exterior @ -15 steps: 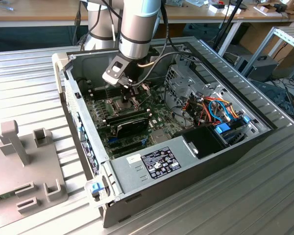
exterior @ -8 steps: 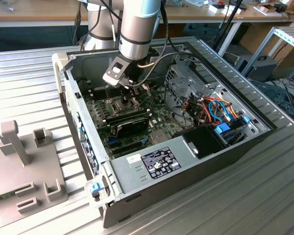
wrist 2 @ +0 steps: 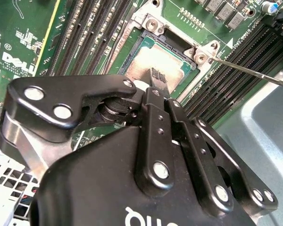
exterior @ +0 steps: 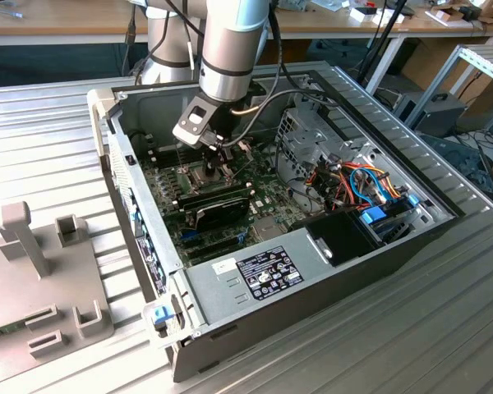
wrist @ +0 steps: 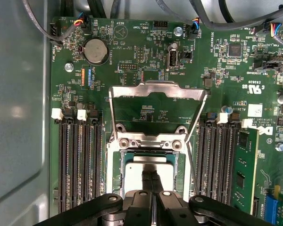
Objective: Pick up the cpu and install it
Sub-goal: 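Place the cpu into insertion slot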
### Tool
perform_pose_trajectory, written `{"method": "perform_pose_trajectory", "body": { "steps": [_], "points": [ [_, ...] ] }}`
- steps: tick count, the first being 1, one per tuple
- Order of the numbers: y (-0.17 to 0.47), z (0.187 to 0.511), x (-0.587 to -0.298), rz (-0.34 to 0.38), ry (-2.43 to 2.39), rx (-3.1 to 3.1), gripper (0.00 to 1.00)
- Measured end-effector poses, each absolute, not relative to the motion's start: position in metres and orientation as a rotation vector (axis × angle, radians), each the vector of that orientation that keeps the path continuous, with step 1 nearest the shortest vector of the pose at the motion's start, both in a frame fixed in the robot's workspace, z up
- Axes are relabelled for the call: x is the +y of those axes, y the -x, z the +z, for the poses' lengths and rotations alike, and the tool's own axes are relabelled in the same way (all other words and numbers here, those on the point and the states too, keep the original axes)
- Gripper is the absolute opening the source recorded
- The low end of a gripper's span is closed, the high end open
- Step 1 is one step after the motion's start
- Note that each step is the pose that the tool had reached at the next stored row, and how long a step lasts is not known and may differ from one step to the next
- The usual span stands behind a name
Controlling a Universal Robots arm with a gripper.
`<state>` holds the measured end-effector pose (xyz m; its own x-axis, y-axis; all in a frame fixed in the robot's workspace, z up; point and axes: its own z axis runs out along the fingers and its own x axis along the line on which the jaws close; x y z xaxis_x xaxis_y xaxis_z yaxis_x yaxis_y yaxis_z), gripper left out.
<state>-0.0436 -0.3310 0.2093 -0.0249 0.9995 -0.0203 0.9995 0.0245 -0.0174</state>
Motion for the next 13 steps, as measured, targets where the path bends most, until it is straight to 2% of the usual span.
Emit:
{"method": "perform_pose_trajectory", "body": {
  "steps": [13],
  "points": [
    [0.0437, 0.2042, -0.3312, -0.044, -2.189, 2.249, 0.11]
  ]
}}
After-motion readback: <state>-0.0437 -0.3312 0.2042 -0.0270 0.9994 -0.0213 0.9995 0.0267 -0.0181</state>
